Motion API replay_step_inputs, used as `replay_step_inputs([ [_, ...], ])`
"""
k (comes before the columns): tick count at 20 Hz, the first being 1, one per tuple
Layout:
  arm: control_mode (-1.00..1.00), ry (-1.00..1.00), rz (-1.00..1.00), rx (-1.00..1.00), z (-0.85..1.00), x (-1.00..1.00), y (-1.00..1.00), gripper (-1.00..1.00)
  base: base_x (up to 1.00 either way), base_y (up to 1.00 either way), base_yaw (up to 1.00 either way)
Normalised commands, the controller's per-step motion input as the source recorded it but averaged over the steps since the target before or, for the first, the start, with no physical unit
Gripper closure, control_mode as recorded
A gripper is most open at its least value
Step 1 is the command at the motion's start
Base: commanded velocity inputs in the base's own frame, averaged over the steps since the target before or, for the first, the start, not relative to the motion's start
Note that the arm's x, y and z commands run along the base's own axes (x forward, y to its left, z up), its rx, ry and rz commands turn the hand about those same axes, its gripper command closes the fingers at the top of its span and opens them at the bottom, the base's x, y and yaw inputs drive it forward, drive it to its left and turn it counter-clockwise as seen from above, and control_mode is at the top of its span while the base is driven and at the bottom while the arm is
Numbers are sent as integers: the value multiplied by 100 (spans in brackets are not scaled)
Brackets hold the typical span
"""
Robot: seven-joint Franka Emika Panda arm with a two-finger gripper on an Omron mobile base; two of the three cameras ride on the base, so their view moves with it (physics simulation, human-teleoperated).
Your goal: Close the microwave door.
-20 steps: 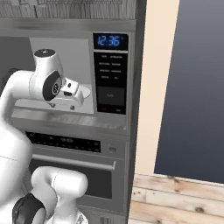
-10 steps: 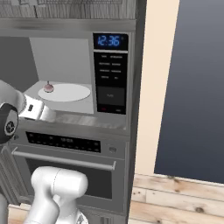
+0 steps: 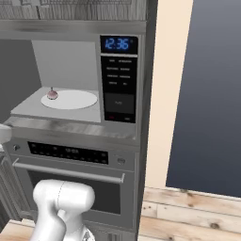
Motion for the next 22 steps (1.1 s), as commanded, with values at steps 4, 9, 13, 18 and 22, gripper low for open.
replay_step_inputs([
  [4,-100,-62,0,0,-1,-100,1,-100,0,0,0],
  [9,-100,-52,0,-3,-26,-100,0,-100,0,0,0],
  [13,-100,-33,4,-12,-26,-100,11,-100,0,0,0],
  [18,-100,-9,1,-19,-39,-77,45,-100,0,0,0],
  [22,-100,-1,0,-17,-38,-56,59,-100,0,0,0],
])
